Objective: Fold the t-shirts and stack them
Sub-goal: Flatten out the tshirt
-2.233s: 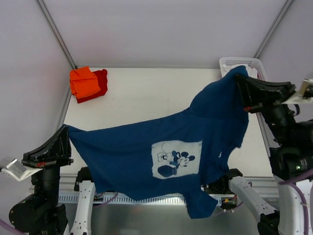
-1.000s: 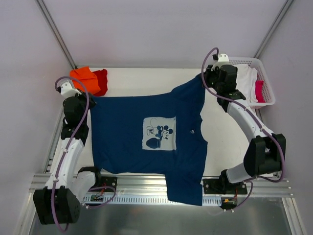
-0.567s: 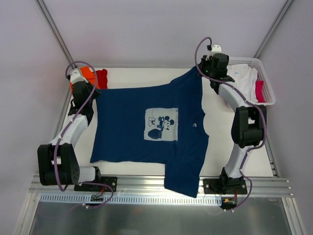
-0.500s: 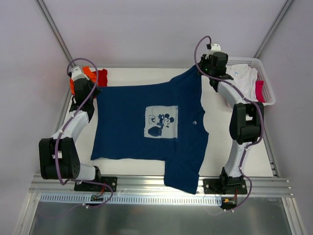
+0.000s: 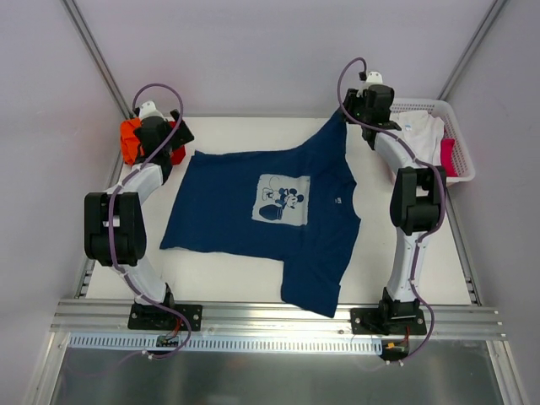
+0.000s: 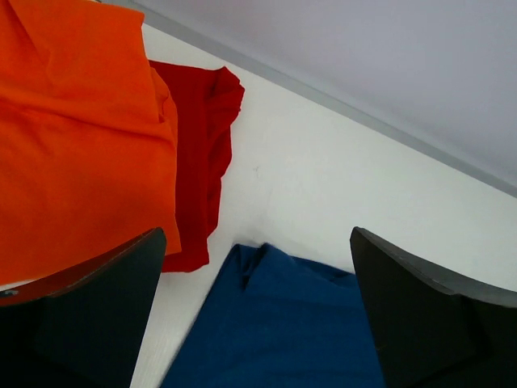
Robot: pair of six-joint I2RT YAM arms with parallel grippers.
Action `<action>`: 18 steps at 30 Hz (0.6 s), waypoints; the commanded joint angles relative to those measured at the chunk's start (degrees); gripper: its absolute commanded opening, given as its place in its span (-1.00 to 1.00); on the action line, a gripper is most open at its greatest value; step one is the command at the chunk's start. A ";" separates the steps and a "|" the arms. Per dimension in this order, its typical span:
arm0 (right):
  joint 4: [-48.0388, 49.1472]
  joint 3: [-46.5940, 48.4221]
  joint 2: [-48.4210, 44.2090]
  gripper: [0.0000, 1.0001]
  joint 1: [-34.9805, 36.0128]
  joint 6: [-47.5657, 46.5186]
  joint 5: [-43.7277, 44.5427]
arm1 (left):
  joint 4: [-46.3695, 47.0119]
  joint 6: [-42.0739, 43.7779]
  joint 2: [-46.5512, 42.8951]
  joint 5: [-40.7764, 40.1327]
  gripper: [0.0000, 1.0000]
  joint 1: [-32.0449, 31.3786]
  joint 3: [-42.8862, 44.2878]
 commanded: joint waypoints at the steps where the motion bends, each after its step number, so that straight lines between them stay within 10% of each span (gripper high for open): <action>1: -0.23 4.37 1.23 0.03 -0.44 -1.65 0.10 | 0.77 1.00 1.21 -0.80 0.98 -0.27 4.49; 7: -3.39 6.13 1.59 0.77 -0.44 -1.83 2.82 | -1.17 1.71 -0.71 -0.98 0.98 -0.44 3.11; 18: -8.05 -8.00 -15.98 0.83 4.21 0.71 4.49 | -4.68 -0.66 -13.37 -1.42 0.98 -3.87 -7.18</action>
